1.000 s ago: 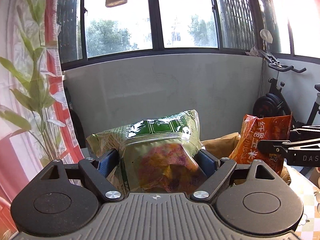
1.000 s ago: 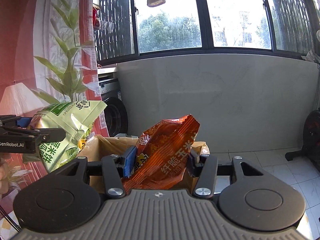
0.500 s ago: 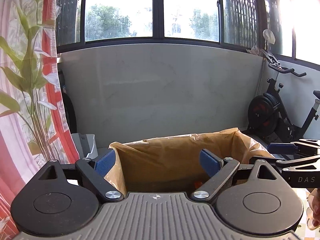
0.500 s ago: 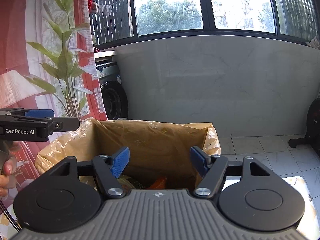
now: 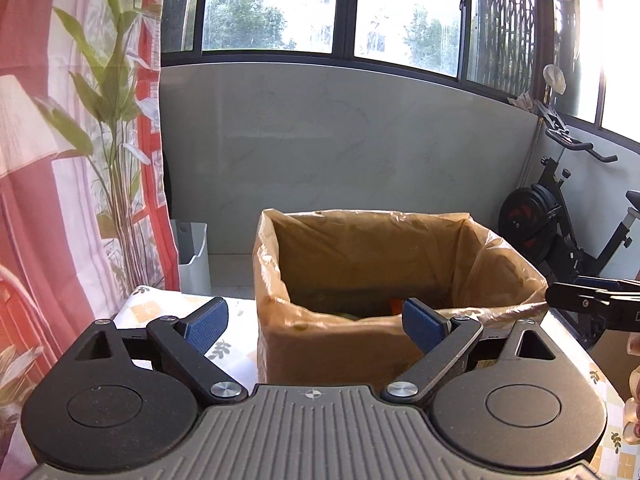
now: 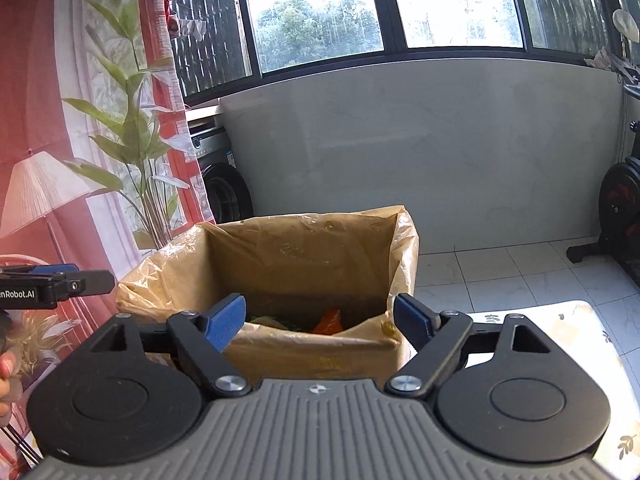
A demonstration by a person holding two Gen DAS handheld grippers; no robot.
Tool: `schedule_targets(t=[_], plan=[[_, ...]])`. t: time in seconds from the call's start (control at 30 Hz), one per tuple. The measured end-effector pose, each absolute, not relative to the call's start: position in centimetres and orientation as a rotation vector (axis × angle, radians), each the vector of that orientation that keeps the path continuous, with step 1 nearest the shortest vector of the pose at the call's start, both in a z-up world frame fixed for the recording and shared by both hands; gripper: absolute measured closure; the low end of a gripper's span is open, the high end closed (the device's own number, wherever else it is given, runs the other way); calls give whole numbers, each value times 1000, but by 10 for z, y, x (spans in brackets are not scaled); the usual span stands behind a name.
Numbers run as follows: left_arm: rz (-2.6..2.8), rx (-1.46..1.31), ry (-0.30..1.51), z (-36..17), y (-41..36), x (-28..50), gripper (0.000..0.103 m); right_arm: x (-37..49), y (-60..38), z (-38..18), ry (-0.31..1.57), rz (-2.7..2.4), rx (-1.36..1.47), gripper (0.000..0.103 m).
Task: Organize snacks
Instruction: 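Open both tools to drop the bags into the box, then grasp another green chip bag with the left tool while the right tool grasps an orange biscuit bar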
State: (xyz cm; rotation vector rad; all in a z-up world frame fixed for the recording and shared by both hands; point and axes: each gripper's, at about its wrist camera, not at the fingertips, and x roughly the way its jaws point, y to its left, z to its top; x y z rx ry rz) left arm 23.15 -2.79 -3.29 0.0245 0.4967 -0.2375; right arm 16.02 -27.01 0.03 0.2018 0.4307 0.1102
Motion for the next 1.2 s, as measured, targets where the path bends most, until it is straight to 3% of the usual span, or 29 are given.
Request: schedule_targets(t=[0.5,1.2], plan=[[-199,-20,504,-64,9,173,7,107,-282,-25,442,153,246,15],[-105,-143,555,-122,45,159,8,80,-316,-129,616,1,116,19]])
